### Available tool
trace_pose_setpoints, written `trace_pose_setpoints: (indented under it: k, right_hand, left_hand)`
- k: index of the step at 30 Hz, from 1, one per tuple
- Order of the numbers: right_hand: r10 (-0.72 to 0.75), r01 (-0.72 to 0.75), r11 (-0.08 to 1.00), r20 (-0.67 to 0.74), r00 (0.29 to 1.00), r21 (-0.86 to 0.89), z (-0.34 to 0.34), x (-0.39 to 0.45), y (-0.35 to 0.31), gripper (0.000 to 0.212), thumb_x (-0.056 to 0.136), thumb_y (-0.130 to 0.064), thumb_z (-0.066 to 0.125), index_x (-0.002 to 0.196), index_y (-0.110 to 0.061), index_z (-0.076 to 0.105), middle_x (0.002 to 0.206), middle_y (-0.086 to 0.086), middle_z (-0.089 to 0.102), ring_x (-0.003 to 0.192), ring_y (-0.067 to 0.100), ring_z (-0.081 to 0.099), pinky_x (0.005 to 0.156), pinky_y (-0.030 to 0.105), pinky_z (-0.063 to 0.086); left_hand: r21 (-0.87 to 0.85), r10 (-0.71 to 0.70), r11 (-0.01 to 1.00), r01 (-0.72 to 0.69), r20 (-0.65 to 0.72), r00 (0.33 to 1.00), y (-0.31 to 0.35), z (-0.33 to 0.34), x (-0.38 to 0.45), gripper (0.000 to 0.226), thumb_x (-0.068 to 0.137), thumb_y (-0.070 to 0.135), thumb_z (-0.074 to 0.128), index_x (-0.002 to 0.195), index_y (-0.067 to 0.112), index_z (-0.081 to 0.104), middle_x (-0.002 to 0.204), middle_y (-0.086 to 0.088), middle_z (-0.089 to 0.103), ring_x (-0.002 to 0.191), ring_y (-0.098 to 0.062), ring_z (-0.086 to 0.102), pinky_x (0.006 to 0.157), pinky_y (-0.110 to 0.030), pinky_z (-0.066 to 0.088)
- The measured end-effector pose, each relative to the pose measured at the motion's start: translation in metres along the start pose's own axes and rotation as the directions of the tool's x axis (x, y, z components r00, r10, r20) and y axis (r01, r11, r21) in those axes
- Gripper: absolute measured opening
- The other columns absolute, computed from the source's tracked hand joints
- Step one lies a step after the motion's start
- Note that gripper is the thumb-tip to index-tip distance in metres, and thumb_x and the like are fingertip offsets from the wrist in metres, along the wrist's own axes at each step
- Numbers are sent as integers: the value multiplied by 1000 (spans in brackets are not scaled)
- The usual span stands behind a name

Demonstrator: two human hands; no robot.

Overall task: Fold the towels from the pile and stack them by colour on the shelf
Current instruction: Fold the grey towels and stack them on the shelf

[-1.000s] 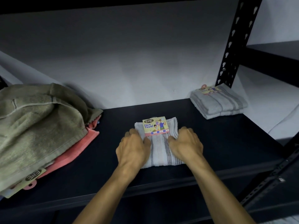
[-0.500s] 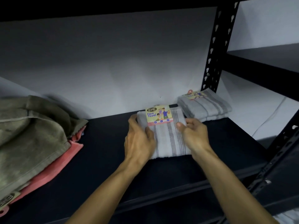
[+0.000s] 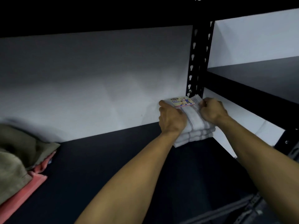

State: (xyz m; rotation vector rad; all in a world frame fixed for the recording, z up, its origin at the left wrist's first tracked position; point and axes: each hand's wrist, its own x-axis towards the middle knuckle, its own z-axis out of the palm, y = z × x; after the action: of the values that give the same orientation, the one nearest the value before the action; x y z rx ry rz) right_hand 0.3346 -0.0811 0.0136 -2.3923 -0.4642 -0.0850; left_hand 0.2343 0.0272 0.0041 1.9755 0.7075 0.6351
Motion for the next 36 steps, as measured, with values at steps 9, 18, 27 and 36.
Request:
trace_pose_setpoints:
  k: [9,18,27,36]
  right_hand:
    - [-78,76,981,-1,997,-179,22,16,16,32,102,-28,36,117,-10,58,113,17,63,97,32,59,77,32,44]
    - [-273,188,916,-207,939,-353,21,4,15,37,99,-21,43,129,-4,55,127,17,55,121,34,42,75,37,41]
    - [-324,383,868,226,919,-316,30,-24,31,52,105,-38,19,154,-20,19,161,-6,14,147,8,8,116,25,8]
    - [-303,372,877,250,919,-305,42,-23,46,50,106,-35,17,155,-23,15,161,-9,10,147,3,4,110,14,-7]
  left_hand:
    - [81,-156,984,161,-65,986,-18,16,13,40,94,29,52,123,10,31,116,-10,62,105,-33,62,83,-39,49]
    - [250,183,957,-147,-126,975,-33,10,18,57,94,36,53,140,8,34,138,-10,43,128,-27,41,95,-40,43]
    - [541,265,563,-625,598,756,-58,-13,22,68,103,54,13,158,16,0,166,-3,-10,150,-14,-15,122,-47,-7]
    - [603,148,570,-558,593,792,-60,-7,13,69,102,55,8,157,15,-6,165,-2,-13,151,-15,-15,122,-50,-4]
